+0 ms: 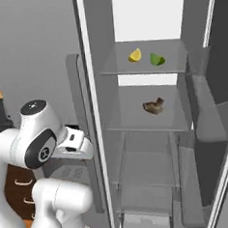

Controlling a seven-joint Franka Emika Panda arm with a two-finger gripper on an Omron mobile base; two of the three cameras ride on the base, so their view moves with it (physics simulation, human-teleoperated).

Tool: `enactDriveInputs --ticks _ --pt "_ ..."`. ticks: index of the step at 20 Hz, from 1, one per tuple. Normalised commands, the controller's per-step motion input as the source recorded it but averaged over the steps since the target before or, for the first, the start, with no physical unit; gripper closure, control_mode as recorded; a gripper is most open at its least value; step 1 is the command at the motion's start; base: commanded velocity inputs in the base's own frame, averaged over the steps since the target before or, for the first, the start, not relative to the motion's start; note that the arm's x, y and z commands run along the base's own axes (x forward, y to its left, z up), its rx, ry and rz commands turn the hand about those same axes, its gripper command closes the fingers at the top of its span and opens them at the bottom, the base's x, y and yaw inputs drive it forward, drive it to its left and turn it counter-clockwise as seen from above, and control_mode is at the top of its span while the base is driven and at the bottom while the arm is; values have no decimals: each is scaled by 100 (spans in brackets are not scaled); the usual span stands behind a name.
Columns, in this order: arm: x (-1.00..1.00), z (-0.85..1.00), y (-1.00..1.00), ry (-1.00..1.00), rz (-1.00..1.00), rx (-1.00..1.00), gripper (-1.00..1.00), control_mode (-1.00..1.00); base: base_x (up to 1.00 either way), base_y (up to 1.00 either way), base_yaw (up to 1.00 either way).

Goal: Place one lemon wedge and one steak in each tupperware on the nearby counter, to pack two identical lunches.

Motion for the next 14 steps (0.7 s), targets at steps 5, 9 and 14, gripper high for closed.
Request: enactDriveInputs --ticks 5,9,14 --pt "0 0 0 0 0 0 -100 100 0 -94 0" --pt "0 0 0 0 0 0 -100 100 15 -38 0" --pt "0 0 0 0 0 0 -100 100 62 17 0"
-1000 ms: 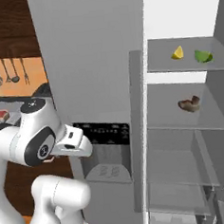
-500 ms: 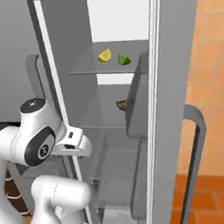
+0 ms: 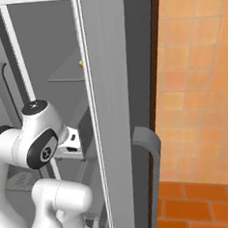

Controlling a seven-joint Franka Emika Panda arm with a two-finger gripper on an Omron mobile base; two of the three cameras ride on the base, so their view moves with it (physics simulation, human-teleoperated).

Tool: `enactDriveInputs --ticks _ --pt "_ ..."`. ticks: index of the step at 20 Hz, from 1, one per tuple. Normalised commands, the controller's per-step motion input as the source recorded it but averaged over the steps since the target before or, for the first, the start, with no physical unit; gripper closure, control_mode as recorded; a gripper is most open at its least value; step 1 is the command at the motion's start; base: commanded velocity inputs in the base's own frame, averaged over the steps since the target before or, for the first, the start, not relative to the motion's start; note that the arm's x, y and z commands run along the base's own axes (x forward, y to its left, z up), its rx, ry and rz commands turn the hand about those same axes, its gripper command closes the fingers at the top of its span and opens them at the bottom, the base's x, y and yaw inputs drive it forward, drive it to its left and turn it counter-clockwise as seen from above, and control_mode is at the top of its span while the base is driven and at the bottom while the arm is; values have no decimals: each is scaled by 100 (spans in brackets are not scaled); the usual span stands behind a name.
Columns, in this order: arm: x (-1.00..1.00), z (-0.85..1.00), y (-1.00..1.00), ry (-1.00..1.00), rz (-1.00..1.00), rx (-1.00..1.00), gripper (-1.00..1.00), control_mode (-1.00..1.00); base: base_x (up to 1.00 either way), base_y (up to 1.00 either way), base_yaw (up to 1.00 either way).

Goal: Place one lemon wedge and one steak in each tupperware on the nearby counter, to pack two identical lunches.

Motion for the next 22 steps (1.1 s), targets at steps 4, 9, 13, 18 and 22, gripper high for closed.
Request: enactDriveInputs --ticks 4,9,13,18,22 --pt "0 0 0 0 0 0 -100 100 51 6 0" --pt "59 -12 0 -3 0 0 -100 -100 8 0 0" --pt "100 -1 0 -2 0 3 -100 -100 0 0 0" --pt "96 -7 -16 -8 -1 2 -100 -100 0 0 0" --pt "92 -6 -8 0 0 4 -100 -100 0 0 0"
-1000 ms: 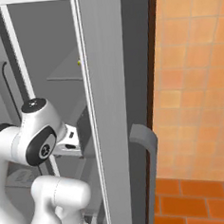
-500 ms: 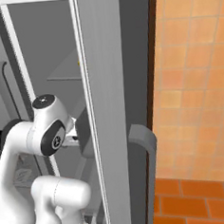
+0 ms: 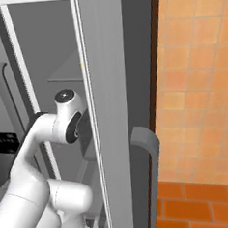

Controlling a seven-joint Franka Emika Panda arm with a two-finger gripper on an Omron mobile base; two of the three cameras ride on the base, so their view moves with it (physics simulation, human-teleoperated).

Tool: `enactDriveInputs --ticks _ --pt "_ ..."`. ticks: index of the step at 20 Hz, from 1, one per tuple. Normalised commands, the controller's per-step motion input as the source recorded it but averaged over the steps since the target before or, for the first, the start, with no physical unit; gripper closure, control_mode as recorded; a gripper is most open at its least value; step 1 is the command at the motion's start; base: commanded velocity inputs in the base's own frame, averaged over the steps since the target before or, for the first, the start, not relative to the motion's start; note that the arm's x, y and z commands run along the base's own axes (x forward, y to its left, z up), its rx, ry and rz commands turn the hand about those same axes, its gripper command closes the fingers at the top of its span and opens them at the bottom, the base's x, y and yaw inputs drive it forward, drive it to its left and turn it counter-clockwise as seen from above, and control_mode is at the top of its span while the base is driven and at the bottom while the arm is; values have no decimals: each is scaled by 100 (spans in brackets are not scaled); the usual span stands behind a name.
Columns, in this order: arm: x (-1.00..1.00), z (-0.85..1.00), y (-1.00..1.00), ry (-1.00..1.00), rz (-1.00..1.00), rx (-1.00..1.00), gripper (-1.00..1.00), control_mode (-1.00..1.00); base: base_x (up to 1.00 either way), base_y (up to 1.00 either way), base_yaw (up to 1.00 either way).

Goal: Place one lemon wedge and one steak in each tupperware on the nearby counter, to pack two identical lunches.

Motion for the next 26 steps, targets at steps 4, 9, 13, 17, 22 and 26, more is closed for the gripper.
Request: enactDriveInputs --ticks 4,9,13,17,22,26 --pt "89 -10 -7 0 0 0 -100 -100 0 0 0" --pt "87 -23 -40 0 1 0 -100 -100 0 0 0" --pt "82 -27 -41 0 4 0 -100 -100 0 0 0" --pt "85 -29 -17 0 10 0 -100 -100 0 0 0" --pt "82 -25 -12 0 14 0 -100 -100 0 0 0" --pt "80 -15 -13 0 12 0 -100 -100 0 0 0"
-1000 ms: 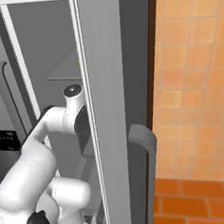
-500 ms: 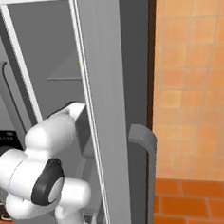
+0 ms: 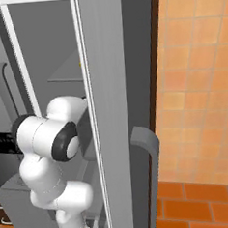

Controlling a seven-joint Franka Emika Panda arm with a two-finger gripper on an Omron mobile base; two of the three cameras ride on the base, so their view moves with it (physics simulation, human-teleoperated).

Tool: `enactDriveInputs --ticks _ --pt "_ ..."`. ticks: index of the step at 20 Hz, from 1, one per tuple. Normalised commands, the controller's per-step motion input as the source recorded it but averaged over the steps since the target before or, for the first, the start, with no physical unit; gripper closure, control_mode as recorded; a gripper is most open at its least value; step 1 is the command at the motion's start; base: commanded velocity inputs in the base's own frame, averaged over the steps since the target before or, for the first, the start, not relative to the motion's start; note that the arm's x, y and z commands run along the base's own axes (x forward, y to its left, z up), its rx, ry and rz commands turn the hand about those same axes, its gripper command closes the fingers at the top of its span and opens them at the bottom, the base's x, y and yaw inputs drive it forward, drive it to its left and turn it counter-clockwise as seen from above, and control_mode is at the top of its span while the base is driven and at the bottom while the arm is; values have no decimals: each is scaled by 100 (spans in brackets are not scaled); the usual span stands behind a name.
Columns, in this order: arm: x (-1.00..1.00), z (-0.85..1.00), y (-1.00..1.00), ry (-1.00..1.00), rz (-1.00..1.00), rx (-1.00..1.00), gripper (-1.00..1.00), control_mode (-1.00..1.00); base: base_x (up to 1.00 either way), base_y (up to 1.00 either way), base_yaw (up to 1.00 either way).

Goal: Place one lemon wedge and one steak in each tupperware on the nearby counter, to pack two identical lunches.

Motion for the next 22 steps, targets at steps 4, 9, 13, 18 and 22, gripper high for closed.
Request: enactDriveInputs --ticks 4,9,13,18,22 --pt "77 -19 -5 0 11 0 -100 -100 0 0 0" --pt "62 -28 0 0 14 -2 -100 -100 0 0 0" --pt "7 -27 7 -3 9 -11 -100 -100 0 0 0" --pt "-15 8 24 -4 0 -4 -100 -100 0 0 0" --pt "-16 37 6 -8 0 -1 -100 -100 0 0 0"
